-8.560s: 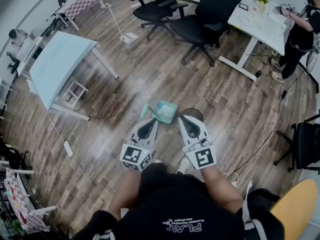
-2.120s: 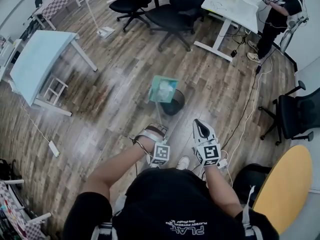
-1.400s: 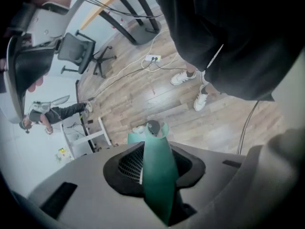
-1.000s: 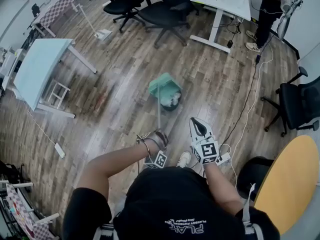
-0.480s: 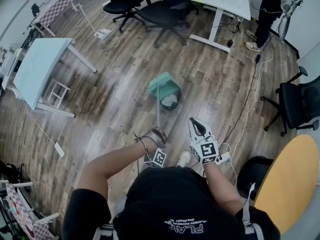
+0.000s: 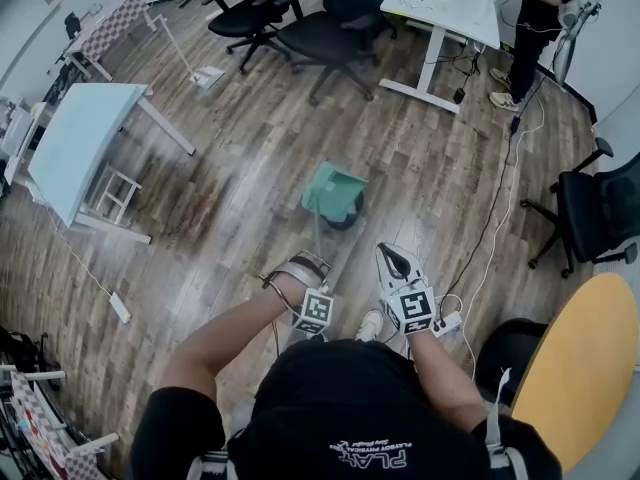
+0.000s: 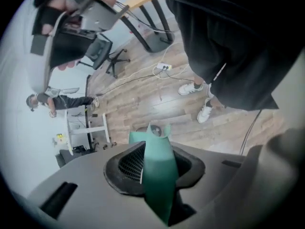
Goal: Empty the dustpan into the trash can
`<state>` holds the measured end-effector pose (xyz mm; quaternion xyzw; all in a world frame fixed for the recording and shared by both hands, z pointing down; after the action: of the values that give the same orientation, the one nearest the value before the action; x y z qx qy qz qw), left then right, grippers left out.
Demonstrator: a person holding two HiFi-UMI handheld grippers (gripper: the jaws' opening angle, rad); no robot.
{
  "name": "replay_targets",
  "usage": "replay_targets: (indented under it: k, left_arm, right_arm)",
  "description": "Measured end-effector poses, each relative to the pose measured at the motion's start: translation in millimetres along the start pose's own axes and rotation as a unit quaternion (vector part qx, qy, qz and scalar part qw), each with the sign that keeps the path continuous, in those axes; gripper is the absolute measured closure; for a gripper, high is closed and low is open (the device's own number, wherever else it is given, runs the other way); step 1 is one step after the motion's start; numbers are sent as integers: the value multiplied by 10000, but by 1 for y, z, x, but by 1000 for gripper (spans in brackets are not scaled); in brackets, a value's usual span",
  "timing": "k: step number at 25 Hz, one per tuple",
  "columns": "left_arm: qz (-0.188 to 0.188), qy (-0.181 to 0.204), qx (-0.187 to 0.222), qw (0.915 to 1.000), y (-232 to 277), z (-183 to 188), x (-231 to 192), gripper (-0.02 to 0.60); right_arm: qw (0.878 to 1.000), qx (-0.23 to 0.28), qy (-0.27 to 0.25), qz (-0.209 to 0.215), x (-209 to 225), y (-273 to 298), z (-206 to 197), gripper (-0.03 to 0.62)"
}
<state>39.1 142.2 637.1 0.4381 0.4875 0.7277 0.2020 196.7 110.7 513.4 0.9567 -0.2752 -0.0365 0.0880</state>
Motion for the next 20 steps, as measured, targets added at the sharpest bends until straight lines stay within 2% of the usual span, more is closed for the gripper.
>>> replay_targets:
  k: [4, 9, 15, 20]
  left_arm:
    - [241, -970, 228, 9947, -11, -18, -24, 474]
    - [385, -1926, 339, 9799, -19, -43, -37, 476]
    - [554, -3128, 579, 9464, -26, -76, -45, 476]
    - [692, -3954, 741, 9129, -34, -100, -47, 477]
  right_arm:
    - [10000, 10, -42, -9, -2, 5, 2, 571]
    - [10000, -9, -51, -31, -8, 7, 3, 571]
    - [10000, -22, -93, 25, -17, 15, 5, 571]
    - [9998, -53, -136, 102, -26, 21, 9, 571]
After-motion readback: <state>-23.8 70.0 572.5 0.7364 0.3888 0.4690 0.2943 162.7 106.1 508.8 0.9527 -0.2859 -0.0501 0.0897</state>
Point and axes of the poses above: the fingertips, and each gripper's own axes: y forward along the fingers, x to its right, z out of its top, the point moved 6 cm from there along -y, backward along the fingers, and after that the axes turned 3 degrees about -y, right-handed, at the moved point
